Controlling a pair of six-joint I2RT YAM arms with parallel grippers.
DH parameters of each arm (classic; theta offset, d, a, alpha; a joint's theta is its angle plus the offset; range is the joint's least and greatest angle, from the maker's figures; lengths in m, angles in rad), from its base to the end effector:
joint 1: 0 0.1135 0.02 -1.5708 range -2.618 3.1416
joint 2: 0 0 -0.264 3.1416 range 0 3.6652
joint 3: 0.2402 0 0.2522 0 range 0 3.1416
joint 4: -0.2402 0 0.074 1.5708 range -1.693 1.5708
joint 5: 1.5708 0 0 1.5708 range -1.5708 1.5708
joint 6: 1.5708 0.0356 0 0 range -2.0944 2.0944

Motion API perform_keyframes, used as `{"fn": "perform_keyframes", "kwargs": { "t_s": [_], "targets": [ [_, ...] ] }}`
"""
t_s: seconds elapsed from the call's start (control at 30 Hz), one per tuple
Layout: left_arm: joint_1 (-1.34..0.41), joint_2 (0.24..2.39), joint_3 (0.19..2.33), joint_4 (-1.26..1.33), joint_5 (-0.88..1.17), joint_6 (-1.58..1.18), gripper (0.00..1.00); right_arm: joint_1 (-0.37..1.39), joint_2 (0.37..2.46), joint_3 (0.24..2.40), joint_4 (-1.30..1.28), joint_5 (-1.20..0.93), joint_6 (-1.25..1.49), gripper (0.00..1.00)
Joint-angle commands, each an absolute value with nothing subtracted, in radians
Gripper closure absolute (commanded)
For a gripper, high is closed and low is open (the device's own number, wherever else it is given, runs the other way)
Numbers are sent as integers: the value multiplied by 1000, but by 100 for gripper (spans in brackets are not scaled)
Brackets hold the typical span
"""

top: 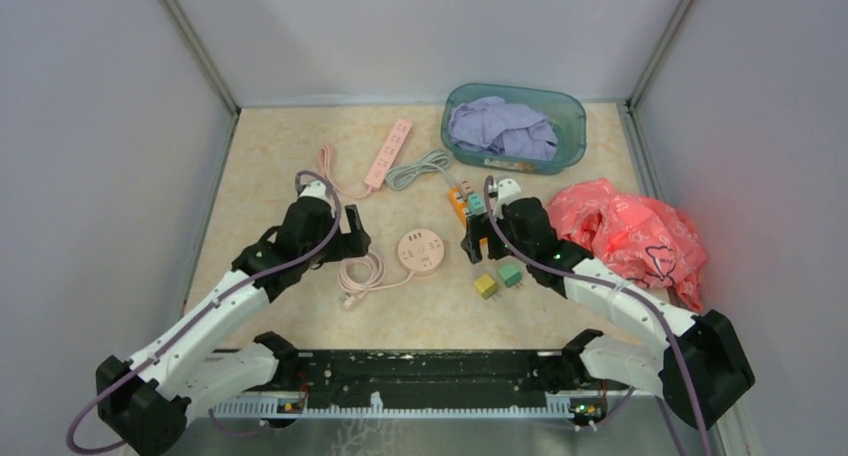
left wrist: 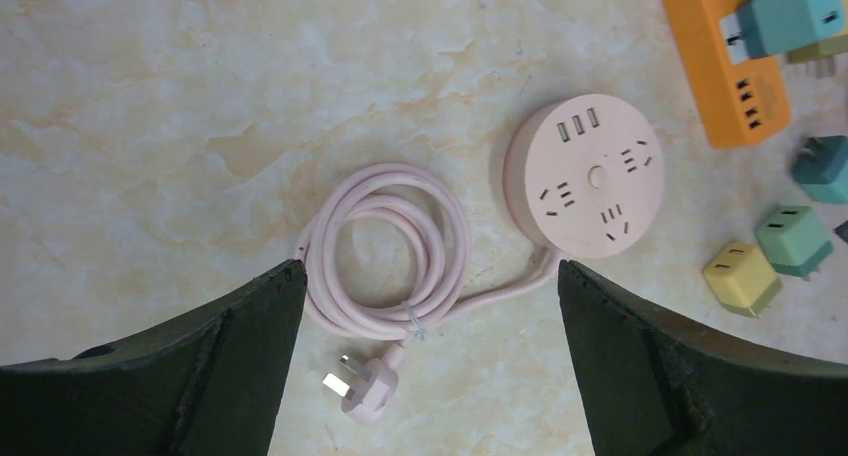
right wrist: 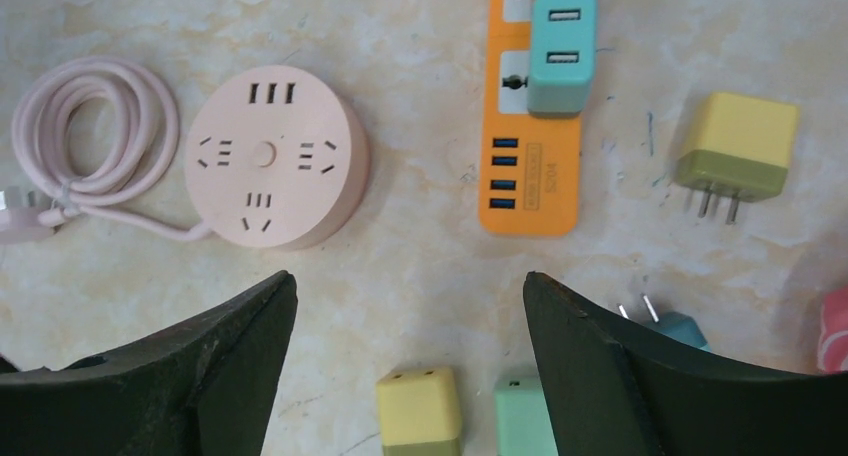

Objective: Insert the plug

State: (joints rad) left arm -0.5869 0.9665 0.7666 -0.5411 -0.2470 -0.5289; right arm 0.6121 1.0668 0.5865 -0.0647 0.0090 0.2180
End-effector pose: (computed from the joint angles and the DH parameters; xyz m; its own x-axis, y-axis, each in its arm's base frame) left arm 0.1731 -0.1047 0.2677 -0.6804 -0.1351 -0.7203 0.0503 0.9719 -0.2298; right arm 0.1894 0.1326 0.2279 -0.5372 -0.1129 -0.8359 -0.4630 0.8678 0.1804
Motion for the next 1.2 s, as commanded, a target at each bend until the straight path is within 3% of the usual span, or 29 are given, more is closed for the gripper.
{"fn": "perform_keyframes", "kwargs": {
  "t_s": [0.0,0.37,0.6,0.97,1.17],
  "targets": [
    [-583,876,693,-398,-148,-561,0,612,1054,674,-223,-90,262,18],
    [-583,794,514,-139,36,-580,0,678,1154,855,-550,-41,249,19],
    [-586,751,394,-25,74,-572,0,723,1282,909,-617,41,222,21],
    [-592,779,350,19,131,-590,0,773,1523,995,-699,77,172,36],
    [-600,818,349,55,143,-598,0,783,1570,1004,-712,83,167,39]
  ]
}}
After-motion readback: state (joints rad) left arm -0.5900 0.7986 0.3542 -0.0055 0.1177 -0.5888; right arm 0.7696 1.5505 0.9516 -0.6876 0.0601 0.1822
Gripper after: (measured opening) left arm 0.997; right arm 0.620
